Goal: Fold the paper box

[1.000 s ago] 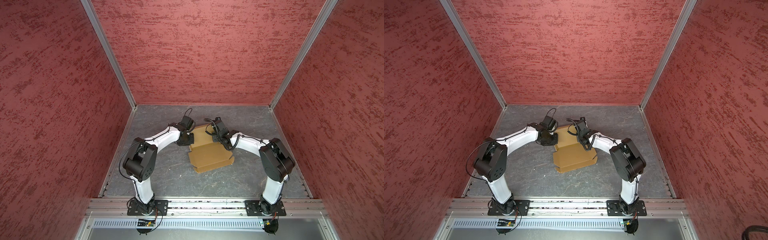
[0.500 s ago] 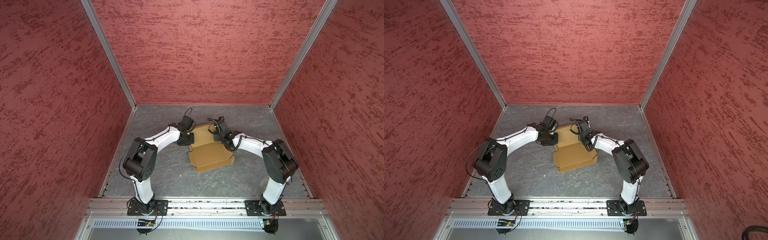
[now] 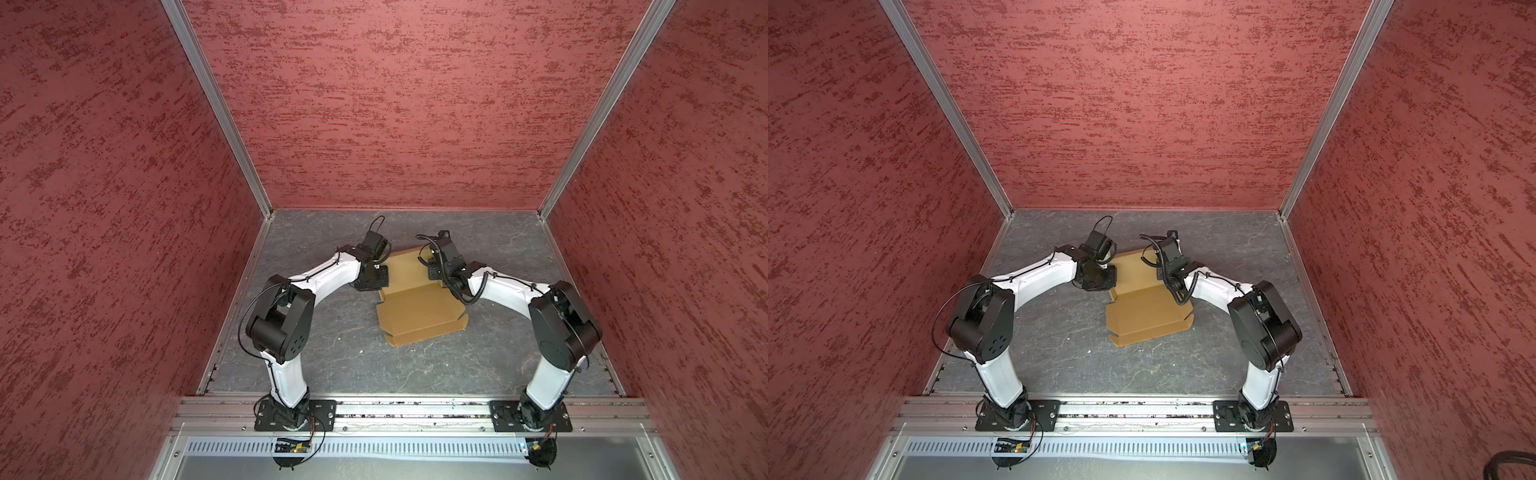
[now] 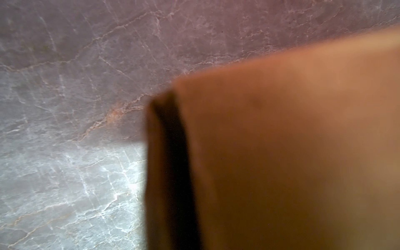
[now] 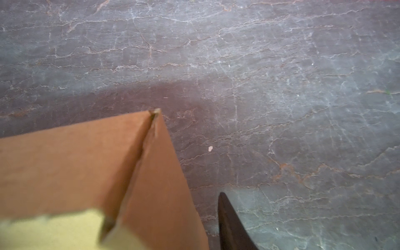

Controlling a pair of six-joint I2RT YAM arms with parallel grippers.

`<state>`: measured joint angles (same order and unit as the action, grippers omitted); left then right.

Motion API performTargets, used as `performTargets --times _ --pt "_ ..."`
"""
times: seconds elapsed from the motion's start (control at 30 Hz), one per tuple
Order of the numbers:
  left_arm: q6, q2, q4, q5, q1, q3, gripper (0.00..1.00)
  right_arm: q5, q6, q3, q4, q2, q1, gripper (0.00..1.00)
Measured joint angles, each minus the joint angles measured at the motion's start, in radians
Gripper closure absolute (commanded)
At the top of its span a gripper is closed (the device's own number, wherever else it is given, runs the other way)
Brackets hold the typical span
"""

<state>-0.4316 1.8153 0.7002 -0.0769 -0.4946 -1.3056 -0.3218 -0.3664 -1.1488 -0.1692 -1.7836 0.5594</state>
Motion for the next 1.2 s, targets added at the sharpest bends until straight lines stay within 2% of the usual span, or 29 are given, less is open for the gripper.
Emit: performTargets --times 0.5,0.7,0.9,1.2 --pt "0.002 0.006 -0.010 -0.007 -0.001 -0.004 1.00 -0.021 -0.001 -0.006 0.000 0.000 0.000 0.81" --pt "0.003 0.006 -0.020 -0.011 -0.001 -0.009 1.00 -0.023 0.006 -0.015 -0.008 0.000 0.001 0.91" --pt "0.011 0.014 -0.012 -0.004 -0.001 -0.031 1.00 -0.023 0.025 -0.022 -0.023 -0.001 0.001 0.97" --pt "0.014 0.020 0.025 0.000 -0.001 -0.060 1.00 -0.023 0.027 -0.040 -0.040 -0.013 0.001 0.98"
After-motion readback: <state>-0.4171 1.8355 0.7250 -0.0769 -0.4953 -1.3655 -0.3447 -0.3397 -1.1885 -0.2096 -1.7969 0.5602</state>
